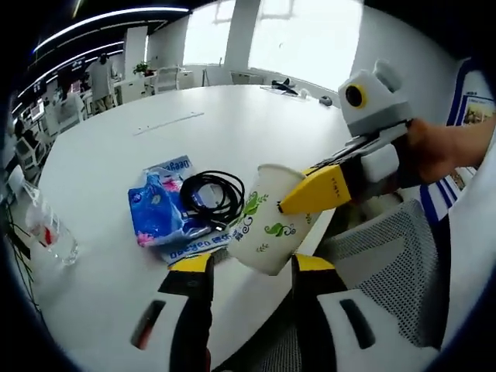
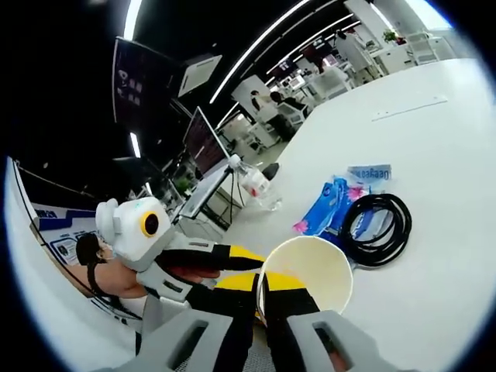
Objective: Arrange the tabletop items into an orderly group along one side of the table until the central work area is clear of visible clutter.
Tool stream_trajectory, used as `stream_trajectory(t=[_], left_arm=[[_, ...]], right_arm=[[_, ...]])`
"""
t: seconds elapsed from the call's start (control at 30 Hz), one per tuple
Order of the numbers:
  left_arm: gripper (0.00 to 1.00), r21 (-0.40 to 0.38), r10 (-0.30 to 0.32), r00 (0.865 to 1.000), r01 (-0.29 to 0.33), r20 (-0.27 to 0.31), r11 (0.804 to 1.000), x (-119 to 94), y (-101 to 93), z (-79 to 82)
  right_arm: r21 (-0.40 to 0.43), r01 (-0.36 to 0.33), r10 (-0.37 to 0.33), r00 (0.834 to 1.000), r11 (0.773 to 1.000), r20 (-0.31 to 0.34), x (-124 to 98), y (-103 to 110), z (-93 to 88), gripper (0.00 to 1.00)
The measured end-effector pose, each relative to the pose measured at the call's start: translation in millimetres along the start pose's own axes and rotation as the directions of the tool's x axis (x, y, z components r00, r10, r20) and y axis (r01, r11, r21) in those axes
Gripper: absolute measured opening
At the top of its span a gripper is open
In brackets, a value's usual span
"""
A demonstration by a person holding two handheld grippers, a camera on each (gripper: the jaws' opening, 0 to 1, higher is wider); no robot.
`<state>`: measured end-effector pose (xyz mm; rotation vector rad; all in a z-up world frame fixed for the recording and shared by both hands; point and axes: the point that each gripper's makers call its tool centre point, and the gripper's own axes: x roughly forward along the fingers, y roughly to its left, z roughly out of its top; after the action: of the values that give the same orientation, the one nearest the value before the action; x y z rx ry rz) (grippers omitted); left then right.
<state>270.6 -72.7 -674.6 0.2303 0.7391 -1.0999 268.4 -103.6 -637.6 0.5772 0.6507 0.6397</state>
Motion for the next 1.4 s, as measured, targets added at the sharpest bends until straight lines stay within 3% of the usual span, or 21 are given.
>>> stream_trajectory(t=[0.53,1.4], left_arm=[[0.38,-0.135,0.084,0.996,-0.077,0.043,0.988,-22.8,36.7,-10.7],[0.45,-0.244,0.247,0.966,-0.221,0.080,0.944,-66.4,101.7,-24.6]], right_arm=[[0.007,0.006,-0.006,1.000,1.000,-0.019,1.5,-2.5,-6.7,0.00],[-0.002,0.024,-0.024,0.998,1.000,-0.050,3.0,-6.6,-6.0,0.00]])
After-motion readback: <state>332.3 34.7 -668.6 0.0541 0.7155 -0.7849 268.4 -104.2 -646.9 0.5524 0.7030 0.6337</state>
